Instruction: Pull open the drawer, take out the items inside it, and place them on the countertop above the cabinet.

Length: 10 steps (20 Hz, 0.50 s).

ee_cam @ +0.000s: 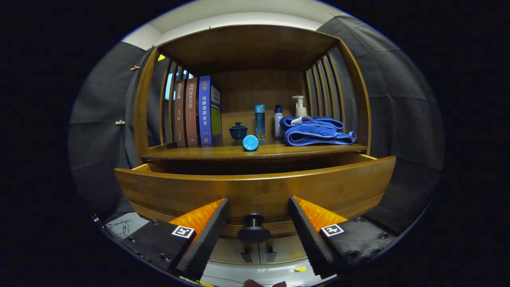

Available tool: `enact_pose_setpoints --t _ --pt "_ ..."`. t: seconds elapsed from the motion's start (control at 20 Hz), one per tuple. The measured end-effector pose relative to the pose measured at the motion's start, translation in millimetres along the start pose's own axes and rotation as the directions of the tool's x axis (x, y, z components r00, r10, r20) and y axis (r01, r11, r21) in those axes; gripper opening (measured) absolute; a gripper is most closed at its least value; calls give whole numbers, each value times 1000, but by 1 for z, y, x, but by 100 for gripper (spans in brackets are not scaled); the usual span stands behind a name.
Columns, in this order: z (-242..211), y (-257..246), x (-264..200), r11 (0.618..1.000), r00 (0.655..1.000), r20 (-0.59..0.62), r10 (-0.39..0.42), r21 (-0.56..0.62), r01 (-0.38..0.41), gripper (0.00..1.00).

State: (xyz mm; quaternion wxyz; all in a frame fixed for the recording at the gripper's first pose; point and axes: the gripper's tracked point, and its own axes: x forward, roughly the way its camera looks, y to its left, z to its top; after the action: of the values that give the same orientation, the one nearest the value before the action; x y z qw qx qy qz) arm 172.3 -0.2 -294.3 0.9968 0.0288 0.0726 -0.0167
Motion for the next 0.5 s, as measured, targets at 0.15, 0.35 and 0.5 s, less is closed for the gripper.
enact_pose_setpoints --t 0.15,0.35,0.5 --pt "2 1 18 1000 1000 2 -3 2 3 100" --pt "4 2 41 1000 1000 -2 -5 2 5 100" --pt "5 2 55 1000 1000 -1 -3 16 3 100"
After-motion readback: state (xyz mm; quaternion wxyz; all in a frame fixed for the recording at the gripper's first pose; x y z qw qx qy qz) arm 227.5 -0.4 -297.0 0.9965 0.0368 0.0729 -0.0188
